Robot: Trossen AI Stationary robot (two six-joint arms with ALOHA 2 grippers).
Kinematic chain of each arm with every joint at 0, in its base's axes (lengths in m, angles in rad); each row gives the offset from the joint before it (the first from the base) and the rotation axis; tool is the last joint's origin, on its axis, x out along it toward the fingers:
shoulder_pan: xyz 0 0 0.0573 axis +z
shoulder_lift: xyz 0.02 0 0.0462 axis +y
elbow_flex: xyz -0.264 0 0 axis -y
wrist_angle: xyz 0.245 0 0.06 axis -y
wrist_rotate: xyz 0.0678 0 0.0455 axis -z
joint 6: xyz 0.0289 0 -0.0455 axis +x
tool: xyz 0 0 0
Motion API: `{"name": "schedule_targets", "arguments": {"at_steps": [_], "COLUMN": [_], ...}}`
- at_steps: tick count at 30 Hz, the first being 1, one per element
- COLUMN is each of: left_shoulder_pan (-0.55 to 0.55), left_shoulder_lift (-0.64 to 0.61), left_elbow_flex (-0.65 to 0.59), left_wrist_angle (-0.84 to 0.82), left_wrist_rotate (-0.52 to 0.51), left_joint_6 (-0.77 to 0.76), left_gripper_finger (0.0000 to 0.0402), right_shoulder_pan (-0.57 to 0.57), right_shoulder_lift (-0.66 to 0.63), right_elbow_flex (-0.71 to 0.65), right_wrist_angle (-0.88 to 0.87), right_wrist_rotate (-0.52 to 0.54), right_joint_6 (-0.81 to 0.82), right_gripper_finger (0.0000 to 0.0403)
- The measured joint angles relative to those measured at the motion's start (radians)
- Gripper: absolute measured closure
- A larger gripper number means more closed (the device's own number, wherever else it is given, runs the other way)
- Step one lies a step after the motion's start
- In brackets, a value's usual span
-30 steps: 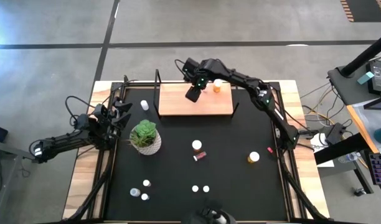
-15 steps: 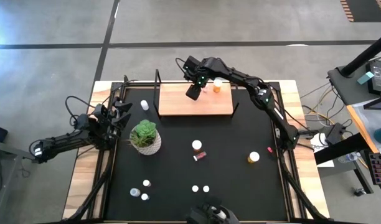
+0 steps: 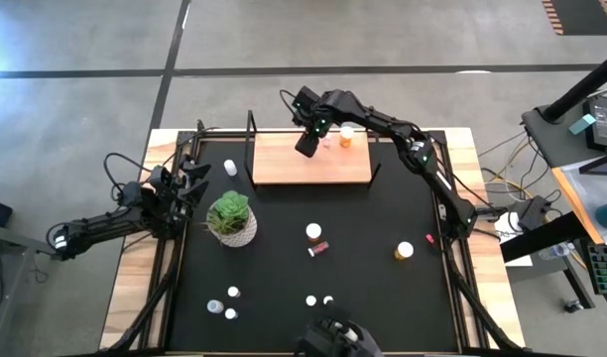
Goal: Pick and place medicine bottles onto shelf by color
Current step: Put the bottom right white pill bottle on the shelf, then put the right orange pill bottle on the shelf aligned with the other orange pill bottle
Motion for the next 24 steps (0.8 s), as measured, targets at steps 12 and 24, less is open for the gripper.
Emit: {"name": "schedule_targets", "arguments": {"at_steps": [12,24], "left_shoulder_pan": [0.0,0.0], "left_shoulder_lift": [0.0,0.0], "left_elbow_flex": [0.0,0.0], "left_wrist_angle": [0.0,0.0], "left_wrist_rotate": [0.0,0.0], "left_joint_6": [0.0,0.0], "left_gripper_finger": [0.0168,0.0168], "right_shoulder_pan": [-0.004,-0.001], "right_shoulder_lift": [0.003,-0.005], "right_elbow_flex": [-0.001,-0.005], "right_wrist_angle": [0.022,0.02], "right_wrist_rotate": [0.006,0.034], "right_joint_6": [0.022,0.105], "right_gripper_finger": [0.0255,0.0158]}}
